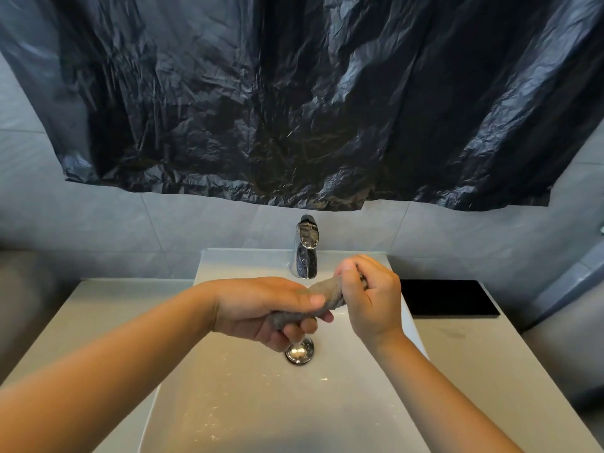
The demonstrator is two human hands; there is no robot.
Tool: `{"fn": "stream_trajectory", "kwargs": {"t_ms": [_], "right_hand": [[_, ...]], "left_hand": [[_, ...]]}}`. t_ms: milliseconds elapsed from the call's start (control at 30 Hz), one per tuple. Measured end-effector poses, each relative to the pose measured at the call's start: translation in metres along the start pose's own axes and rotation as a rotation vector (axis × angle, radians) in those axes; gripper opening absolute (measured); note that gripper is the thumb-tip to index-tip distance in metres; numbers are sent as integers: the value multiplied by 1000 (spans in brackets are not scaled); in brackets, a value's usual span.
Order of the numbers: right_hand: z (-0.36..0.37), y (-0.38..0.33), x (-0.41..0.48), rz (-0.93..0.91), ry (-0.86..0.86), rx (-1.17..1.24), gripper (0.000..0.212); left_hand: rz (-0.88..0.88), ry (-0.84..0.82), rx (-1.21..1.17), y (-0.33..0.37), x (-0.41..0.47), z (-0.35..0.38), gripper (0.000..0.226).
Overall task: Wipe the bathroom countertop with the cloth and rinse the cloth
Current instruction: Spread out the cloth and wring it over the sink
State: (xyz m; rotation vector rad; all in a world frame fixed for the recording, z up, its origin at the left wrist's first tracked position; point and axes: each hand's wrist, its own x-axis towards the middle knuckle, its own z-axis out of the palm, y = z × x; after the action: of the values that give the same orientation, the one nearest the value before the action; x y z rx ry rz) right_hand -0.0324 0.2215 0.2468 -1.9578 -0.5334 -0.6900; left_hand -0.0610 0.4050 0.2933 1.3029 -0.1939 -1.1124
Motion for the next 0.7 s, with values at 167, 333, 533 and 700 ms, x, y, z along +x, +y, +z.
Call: {"fn": "stream_trajectory", "kwargs": {"t_ms": [167, 333, 533, 700], "right_hand": [[-1, 9, 1, 54, -175, -149, 54], [9, 12, 3, 274, -389, -240, 40], [18, 24, -5, 678, -554, -138, 24], [23, 26, -6, 859, -650, -54, 31]], "left_hand": [[-29, 353, 673, 5, -1, 16, 34], [-62, 573, 1196, -4, 11, 13, 31], [-47, 605, 1453, -21, 24, -1, 28], [38, 591, 1572, -32, 28, -14, 30]]}}
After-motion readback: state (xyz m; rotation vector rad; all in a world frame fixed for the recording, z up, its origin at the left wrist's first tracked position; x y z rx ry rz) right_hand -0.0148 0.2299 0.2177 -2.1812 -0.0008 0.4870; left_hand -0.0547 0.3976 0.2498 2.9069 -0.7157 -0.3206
